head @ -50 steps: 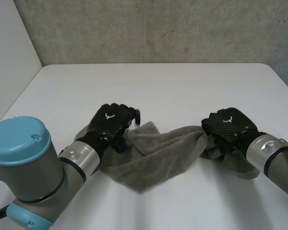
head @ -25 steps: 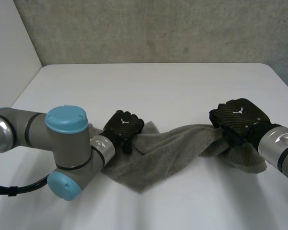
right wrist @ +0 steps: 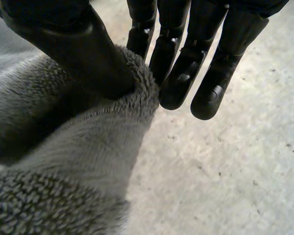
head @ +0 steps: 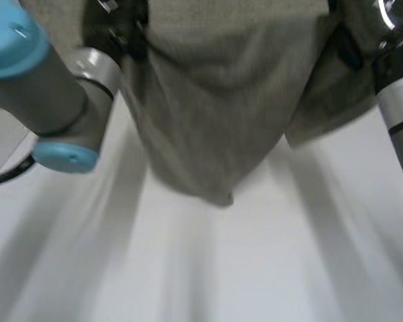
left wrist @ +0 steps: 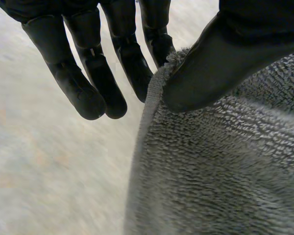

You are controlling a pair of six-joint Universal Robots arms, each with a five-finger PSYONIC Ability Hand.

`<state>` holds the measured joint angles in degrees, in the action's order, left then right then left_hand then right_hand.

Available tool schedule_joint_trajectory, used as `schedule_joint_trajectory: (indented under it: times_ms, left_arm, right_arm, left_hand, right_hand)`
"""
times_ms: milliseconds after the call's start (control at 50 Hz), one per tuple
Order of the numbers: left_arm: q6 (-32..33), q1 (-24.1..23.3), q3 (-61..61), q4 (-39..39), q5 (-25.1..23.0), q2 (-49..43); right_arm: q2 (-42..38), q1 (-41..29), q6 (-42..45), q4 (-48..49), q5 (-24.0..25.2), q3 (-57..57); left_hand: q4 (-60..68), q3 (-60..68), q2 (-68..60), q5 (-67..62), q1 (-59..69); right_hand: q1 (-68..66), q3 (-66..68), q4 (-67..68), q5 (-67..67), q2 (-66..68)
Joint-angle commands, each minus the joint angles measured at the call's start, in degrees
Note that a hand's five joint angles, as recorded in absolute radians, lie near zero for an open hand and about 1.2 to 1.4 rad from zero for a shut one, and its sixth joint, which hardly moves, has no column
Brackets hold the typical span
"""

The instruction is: Fold the towel.

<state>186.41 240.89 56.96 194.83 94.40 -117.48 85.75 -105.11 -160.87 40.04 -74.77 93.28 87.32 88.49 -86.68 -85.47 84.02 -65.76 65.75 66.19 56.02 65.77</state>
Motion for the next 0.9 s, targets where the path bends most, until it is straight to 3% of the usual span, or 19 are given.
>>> schedule_joint_trajectory:
  times_ms: [20,80,120,140,180,240,280,320,400,500,680,780,900]
  left_arm:
    - [-5.7,0.7,10.9,-0.3,-3.2,10.1]
    - [-5.1,0.9,15.1,-0.2,-5.0,11.3]
    - [-3.1,1.1,23.3,-0.3,-7.8,12.4]
    - [-3.1,1.1,23.4,-0.3,-7.8,12.4]
    - [0.0,1.2,30.9,-0.4,-9.4,12.6]
    - [1.7,1.2,34.5,-0.5,-9.7,12.8]
    - [4.5,1.1,41.3,-0.3,-9.8,14.0]
    - [5.4,1.0,44.3,-0.2,-9.8,14.8]
    - [6.0,0.7,49.0,0.3,-9.8,16.5]
    - [6.0,0.4,53.7,0.7,-9.8,20.8]
    - [6.1,-0.6,58.5,2.0,-9.8,27.0]
    - [6.3,-1.2,61.3,3.2,-9.8,31.5]
    - [6.4,-1.4,65.0,4.4,-9.8,37.8]
  right_arm:
    - [-2.3,-0.2,1.3,-16.9,4.6,-2.5]
    - [-3.1,-0.2,4.1,-23.2,6.3,-2.8]
    - [-4.7,-0.3,12.7,-35.4,9.5,-1.4]
    - [-4.7,-0.3,12.8,-35.5,9.6,-1.3]
    - [-6.4,-0.4,25.5,-45.9,10.7,2.8]
    - [-7.1,-0.3,32.7,-49.9,10.3,5.5]
    - [-7.7,0.5,44.0,-54.3,8.8,10.3]
    - [-7.5,0.6,46.3,-54.5,8.5,12.0]
    - [-6.6,0.6,43.4,-54.0,8.2,12.5]
    - [-1.3,1.0,28.2,-51.4,9.7,9.5]
    - [0.6,1.0,9.8,-46.6,11.5,3.9]
    - [-2.3,0.3,2.9,-46.5,11.3,-0.8]
    - [-12.8,-1.2,-2.4,-48.0,11.2,-11.0]
  left_hand:
    - [-7.3,-8.5,6.7,15.5,-4.0]
    - [-7.3,-8.5,6.7,15.5,-4.0]
    - [-7.3,-8.5,6.7,15.5,-4.0]
    - [-7.3,-8.5,6.7,15.5,-4.0]
    - [-7.3,-8.5,6.7,15.5,-4.0]
    - [-7.3,-8.5,6.7,15.5,-4.0]
    - [-7.3,-8.5,6.7,15.5,-4.0]
    - [-7.3,-8.5,6.7,15.5,-4.0]
    - [-7.3,-8.5,6.7,15.5,-4.0]
    - [-7.3,-8.5,6.7,15.5,-4.0]
    - [-7.3,-8.5,6.7,15.5,-4.0]
    - [-7.3,-8.5,6.7,15.5,-4.0]
    - [-7.3,-8.5,6.7,15.5,-4.0]
  right_hand:
    - [1.2,-1.2,-1.6,-1.4,-1.2]
    - [1.2,-1.2,-1.6,-1.4,-1.2]
    - [5.5,-5.5,-6.0,-5.8,-5.5]
    - [5.6,-5.5,-6.0,-5.8,-5.6]
    - [8.9,-8.9,-9.3,-9.2,-8.9]
    - [16.5,-16.5,-16.9,-16.7,-16.5]
    - [29.4,-29.4,-29.8,-29.6,-29.4]
    - [32.1,-32.1,-32.5,-32.4,-32.1]
    - [46.1,-46.1,-46.5,-46.3,-46.1]
    - [55.8,-55.8,-56.2,-56.0,-55.8]
    - [55.8,-55.8,-56.2,-56.0,-55.8]
    - [55.8,-55.8,-56.2,-56.0,-55.8]
    - [55.8,-55.8,-56.2,-56.0,-55.8]
